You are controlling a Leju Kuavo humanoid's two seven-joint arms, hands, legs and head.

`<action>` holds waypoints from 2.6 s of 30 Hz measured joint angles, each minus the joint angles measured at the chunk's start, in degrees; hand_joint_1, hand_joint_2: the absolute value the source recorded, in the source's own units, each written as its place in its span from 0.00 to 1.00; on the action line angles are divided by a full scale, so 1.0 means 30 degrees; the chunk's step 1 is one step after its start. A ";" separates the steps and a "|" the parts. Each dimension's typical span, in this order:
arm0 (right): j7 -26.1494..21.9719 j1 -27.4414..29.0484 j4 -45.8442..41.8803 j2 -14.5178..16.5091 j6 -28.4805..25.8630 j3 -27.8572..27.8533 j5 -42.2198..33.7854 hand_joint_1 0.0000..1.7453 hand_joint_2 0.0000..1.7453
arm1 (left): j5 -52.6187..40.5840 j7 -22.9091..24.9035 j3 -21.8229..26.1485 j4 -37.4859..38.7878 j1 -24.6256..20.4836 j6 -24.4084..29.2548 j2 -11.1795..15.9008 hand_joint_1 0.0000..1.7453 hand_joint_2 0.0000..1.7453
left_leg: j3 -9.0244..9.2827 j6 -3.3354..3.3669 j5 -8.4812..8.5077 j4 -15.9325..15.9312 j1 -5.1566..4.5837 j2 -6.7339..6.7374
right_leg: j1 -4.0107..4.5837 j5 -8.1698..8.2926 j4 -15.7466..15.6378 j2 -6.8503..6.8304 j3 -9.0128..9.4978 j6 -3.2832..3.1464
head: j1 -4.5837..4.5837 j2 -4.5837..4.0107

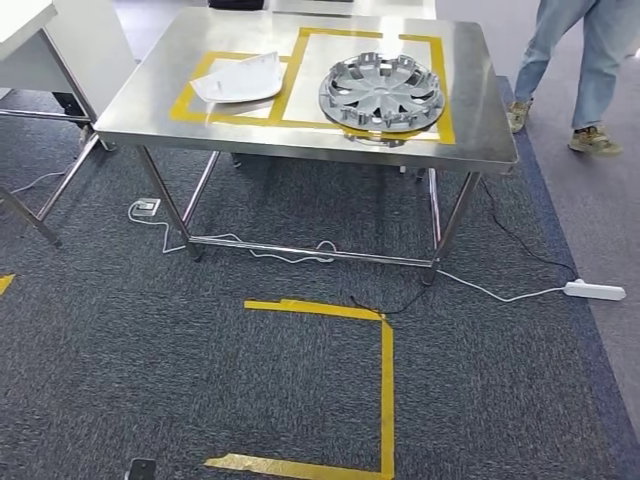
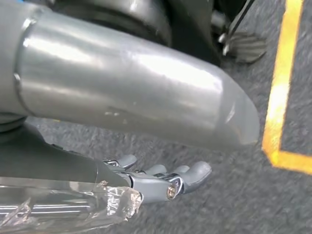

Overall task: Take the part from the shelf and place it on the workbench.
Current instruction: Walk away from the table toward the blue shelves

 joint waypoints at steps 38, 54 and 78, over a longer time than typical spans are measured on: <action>0.0259 0.0191 -0.0007 -0.0064 -0.0126 0.0162 0.0827 0.00 0.00 | -0.0638 0.2387 -0.0383 0.0372 0.0172 -0.3107 -0.0033 0.00 0.00 | 0.0207 -0.0399 -0.4943 0.5225 0.0026 -0.0118 | 0.0108 0.1792 0.0311 -0.0380 -0.2298 -0.0702 | -0.0235 0.0002; 0.0542 0.0069 0.0000 -0.0568 -0.0007 0.0836 0.1610 0.00 0.00 | -0.1259 0.5085 -0.1453 0.0517 0.0757 -0.8501 -0.0389 0.00 0.00 | 0.2729 0.0753 -0.2537 -0.0496 -0.0110 -0.0592 | 0.0008 -0.0309 0.5856 -0.0005 -0.4876 0.0300 | -0.0095 0.0002; 0.0637 0.0019 -0.0007 -0.0601 0.0026 0.0845 0.1608 0.00 0.00 | -0.1386 0.5064 -0.1450 0.0517 0.0772 -0.8258 -0.0568 0.00 0.00 | 0.2675 0.0474 -0.2566 -0.0431 -0.0154 0.0374 | 0.0129 0.1188 0.1155 -0.1353 -0.2425 0.0147 | -0.0235 0.0002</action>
